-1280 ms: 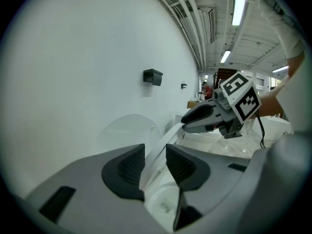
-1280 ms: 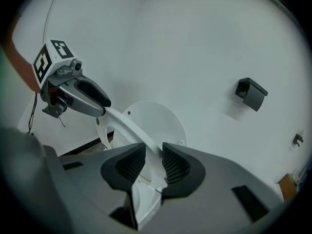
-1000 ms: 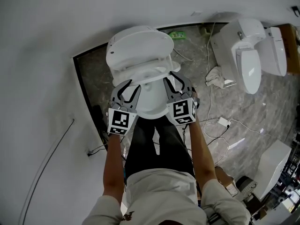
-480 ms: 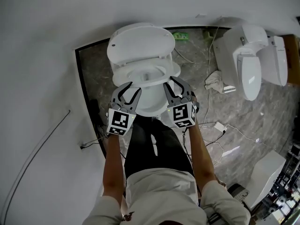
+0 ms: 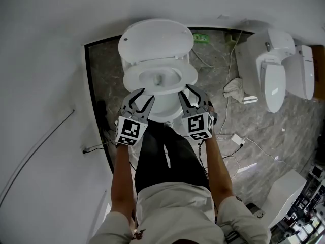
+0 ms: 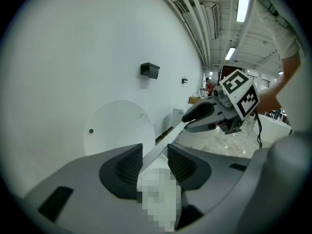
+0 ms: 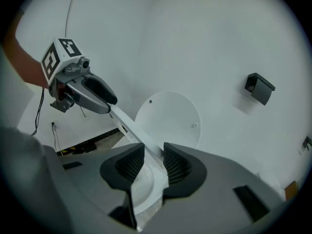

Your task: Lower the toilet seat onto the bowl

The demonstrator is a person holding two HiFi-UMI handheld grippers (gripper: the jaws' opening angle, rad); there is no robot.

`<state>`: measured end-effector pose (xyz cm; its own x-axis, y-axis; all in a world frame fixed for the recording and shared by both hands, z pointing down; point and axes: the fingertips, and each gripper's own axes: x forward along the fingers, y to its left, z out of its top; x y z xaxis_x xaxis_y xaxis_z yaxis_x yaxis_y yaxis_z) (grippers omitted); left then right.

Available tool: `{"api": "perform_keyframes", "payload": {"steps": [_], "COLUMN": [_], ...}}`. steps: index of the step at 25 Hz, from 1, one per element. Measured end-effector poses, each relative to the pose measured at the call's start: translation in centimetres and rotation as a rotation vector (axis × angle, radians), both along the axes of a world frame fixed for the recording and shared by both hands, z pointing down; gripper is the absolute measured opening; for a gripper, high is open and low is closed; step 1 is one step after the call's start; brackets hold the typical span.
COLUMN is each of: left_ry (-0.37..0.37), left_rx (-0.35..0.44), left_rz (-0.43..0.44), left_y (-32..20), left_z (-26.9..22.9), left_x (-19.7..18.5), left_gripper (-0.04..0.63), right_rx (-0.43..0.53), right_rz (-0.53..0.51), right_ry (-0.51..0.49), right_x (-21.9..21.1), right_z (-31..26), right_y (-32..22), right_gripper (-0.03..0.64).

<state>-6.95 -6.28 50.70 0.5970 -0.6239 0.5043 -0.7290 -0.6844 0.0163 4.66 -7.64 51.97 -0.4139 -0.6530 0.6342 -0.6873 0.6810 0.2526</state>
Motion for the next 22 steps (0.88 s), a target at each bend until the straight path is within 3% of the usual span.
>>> {"api": "perform_keyframes", "payload": {"steps": [18, 22], "left_ry": [-0.038, -0.017], "left_rx": [-0.049, -0.047], "left_rz": [-0.024, -0.043], "left_y": [4.7, 5.3], "left_z": [2.8, 2.7], "left_x": [0.9, 1.0], "left_gripper": [0.169, 0.169], "right_rx": [-0.034, -0.041], "right_rz": [-0.049, -0.058], "right_ry": [0.026, 0.031], "right_x": [0.7, 0.8], "right_z": [2.5, 3.1], "right_y": [4.5, 5.3], "right_gripper": [0.143, 0.143]}}
